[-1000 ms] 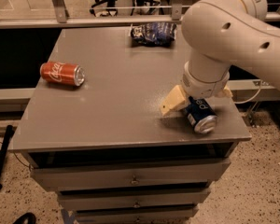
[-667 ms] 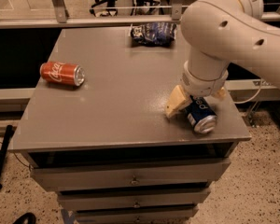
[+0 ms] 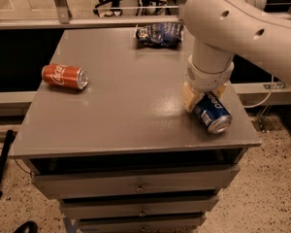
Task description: Place pepsi can upright
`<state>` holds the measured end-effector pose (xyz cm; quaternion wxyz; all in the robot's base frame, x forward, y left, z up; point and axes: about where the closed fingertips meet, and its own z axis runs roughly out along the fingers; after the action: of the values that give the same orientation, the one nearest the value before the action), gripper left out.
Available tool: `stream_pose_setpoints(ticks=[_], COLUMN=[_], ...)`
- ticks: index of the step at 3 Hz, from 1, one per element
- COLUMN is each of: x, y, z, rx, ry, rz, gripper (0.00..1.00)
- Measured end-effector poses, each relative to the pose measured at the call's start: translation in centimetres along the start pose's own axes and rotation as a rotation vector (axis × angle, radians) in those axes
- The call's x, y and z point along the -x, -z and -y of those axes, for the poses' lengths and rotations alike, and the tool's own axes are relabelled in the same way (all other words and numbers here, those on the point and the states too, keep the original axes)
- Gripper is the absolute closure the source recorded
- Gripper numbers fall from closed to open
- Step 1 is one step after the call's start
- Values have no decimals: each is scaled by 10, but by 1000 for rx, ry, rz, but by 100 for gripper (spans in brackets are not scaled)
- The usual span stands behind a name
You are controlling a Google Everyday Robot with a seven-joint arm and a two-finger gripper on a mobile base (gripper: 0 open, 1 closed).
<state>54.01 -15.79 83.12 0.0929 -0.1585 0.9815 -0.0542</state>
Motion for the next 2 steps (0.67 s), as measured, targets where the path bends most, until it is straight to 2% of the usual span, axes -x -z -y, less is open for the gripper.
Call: stream_pose_setpoints(ticks=[1,2], x=[20,40], y=[20,44], z=[11,24], rx=[1,71], ry=[32,51], rz=[71,210], gripper=[87,100])
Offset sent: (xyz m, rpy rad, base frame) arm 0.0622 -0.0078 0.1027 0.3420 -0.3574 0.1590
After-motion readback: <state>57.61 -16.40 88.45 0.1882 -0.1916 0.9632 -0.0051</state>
